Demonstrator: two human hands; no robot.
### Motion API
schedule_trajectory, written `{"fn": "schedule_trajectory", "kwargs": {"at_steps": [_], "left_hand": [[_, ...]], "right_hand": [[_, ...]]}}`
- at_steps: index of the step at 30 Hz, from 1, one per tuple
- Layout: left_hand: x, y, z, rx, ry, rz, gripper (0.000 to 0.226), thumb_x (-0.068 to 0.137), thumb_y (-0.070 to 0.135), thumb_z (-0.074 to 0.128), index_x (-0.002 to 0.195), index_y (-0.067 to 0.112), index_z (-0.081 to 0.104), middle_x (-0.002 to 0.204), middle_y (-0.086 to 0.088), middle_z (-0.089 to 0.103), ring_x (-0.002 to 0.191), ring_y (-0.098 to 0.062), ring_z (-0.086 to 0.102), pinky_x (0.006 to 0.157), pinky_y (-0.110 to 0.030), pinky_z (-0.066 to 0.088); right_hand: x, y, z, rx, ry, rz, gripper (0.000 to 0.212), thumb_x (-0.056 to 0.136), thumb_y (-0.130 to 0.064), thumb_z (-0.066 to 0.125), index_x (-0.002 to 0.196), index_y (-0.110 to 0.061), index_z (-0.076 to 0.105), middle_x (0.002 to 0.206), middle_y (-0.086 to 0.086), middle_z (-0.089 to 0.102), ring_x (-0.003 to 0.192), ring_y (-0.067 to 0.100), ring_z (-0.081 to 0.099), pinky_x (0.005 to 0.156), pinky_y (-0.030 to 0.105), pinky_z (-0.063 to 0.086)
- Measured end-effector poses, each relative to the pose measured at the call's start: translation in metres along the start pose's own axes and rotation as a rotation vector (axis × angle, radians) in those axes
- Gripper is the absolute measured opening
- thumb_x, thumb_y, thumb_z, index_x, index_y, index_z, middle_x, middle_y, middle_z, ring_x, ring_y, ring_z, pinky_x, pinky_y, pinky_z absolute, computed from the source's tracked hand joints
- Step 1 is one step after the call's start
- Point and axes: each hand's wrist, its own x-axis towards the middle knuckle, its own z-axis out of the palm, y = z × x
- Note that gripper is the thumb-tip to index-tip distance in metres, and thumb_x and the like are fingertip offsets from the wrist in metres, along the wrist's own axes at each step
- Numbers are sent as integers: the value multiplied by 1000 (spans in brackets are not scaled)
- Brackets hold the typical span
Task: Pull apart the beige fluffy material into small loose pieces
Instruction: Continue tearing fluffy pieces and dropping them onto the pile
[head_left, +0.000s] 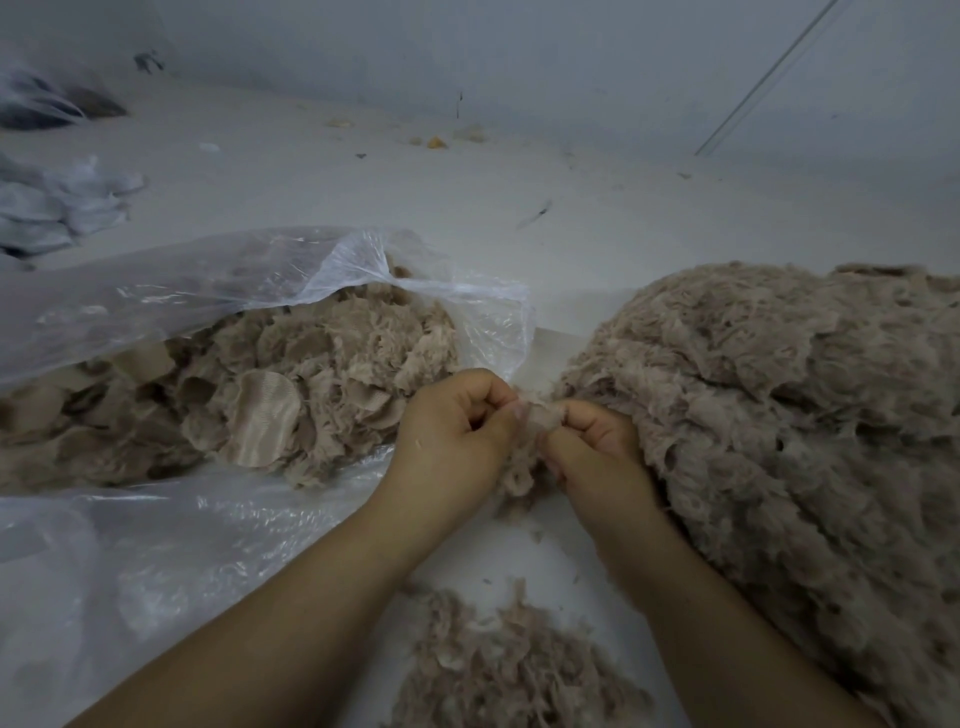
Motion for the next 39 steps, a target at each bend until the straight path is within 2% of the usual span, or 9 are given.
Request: {"fn": "schedule_trajectory", "kwargs": {"at_steps": [4,9,13,18,21,26,30,33,39], "left_hand": [[-1,0,3,-29,4,-10,20,93,8,62,72,8,61,48,-1,49,44,-17,41,44,-36,38],[-2,0,5,1,-15,6,24,93,10,61,70,15,59,47,7,50,39,-6,39,44,-26,34],[-2,-1,5,-61,11,0,23,94,9,59,72,16,60,48,7,56,39,-2,45,43,-18,35],[-1,-1,4,9,-36,43,17,91,11,65,75,13,68,55,-5,62,43,-17,49,44,-29,39],[-1,-1,3,-51,-1,9,16,92,11,64,77,13,69,65,-9,67,56,-25,60,55,-39,50],[-3,-1,2,-100,-100,-131,27,89,27,70,85,2,60,56,-9,60,42,-24,56,41,-29,45],[-6,-3,-1,-220,-238,-208,10,90,1,65,86,-5,59,59,-16,63,39,-25,56,38,-27,45],[-5,-4,-5,-225,-224,-203,11,87,-4,66,78,-4,60,57,-19,62,35,-24,54,36,-25,42],[-2,2,-15,-331,-139,-146,29,94,3,57,66,-3,60,52,-16,58,32,-24,49,36,-24,38]], "right_hand": [[0,-2,0,14,22,6,30,96,0,50,72,19,48,46,-5,32,41,2,28,40,12,27],[-1,-2,2,23,14,57,20,95,1,55,87,19,57,48,-1,49,40,5,43,41,17,39],[-2,-6,1,23,6,71,20,90,2,58,71,6,55,43,-2,44,39,7,39,41,17,36],[-5,-9,3,64,22,33,38,97,-8,54,83,26,47,71,31,47,73,27,43,62,37,37],[-6,-9,4,78,22,11,45,96,-11,54,85,32,45,75,52,43,72,33,46,57,41,40],[0,1,2,160,62,27,47,96,-21,54,95,26,52,75,45,52,67,36,51,59,39,45],[-1,1,-2,169,-53,0,40,100,-26,49,80,7,61,58,22,52,53,37,54,54,49,47],[1,3,-1,117,-40,-15,34,98,-13,53,84,17,58,64,23,55,59,39,54,57,56,46],[5,6,-2,17,44,-54,29,98,-11,52,76,3,63,63,9,63,60,20,60,65,34,49]]}}
